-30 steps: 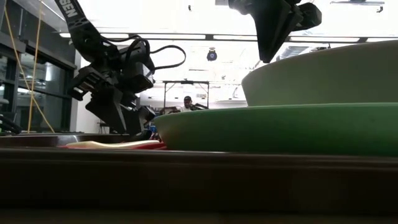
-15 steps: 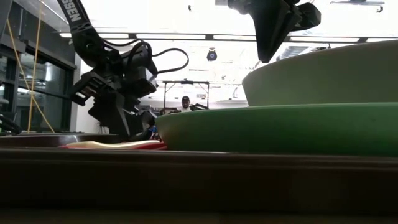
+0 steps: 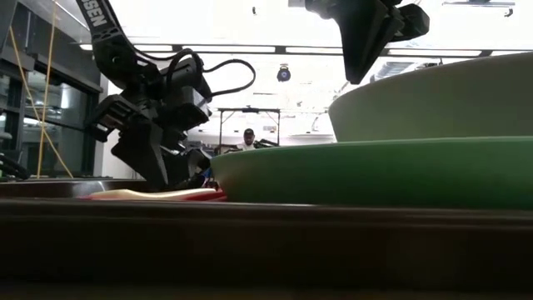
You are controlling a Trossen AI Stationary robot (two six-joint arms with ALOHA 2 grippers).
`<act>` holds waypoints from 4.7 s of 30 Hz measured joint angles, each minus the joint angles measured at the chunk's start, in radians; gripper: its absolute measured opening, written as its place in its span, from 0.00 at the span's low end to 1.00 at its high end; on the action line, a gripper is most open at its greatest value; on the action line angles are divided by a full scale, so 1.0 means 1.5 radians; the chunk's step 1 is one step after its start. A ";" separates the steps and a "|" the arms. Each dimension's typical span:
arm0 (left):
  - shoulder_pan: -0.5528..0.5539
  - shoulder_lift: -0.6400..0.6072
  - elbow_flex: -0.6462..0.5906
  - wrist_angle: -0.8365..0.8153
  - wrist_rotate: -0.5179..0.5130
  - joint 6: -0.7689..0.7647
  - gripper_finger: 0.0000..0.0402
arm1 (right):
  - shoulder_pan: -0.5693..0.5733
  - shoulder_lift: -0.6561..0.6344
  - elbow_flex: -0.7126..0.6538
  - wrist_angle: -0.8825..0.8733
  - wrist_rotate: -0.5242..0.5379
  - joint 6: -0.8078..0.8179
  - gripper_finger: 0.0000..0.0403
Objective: Set up tray
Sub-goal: Adjust the red napkin on the brown serving tray
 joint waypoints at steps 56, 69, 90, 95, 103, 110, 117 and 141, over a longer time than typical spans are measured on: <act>-0.002 -0.049 -0.001 -0.042 -0.156 -0.047 0.03 | 0.000 0.000 0.000 -0.024 0.023 -0.032 0.00; -0.002 -0.071 -0.002 -0.078 -0.180 -0.103 0.03 | -0.009 -0.001 0.000 -0.033 0.051 -0.050 0.00; -0.002 -0.145 -0.001 -0.209 -0.248 -0.169 0.03 | -0.039 -0.061 0.001 -0.067 0.123 -0.085 0.00; -0.003 -0.145 -0.001 -0.229 -0.250 -0.167 0.03 | -0.044 -0.075 0.000 -0.077 0.129 -0.093 0.00; -0.032 -0.145 -0.001 -0.231 -0.240 -0.168 0.03 | -0.057 -0.079 0.000 -0.087 0.135 -0.119 0.00; -0.066 -0.146 0.000 -0.250 -0.259 -0.163 0.03 | -0.062 -0.079 0.000 -0.087 0.135 -0.138 0.00; -0.067 -0.147 0.001 -0.276 -0.275 -0.137 0.03 | -0.062 -0.079 0.000 -0.087 0.131 -0.143 0.00; -0.066 -0.145 0.076 -0.365 -0.374 0.010 0.03 | -0.062 -0.079 0.000 -0.082 0.122 -0.150 0.00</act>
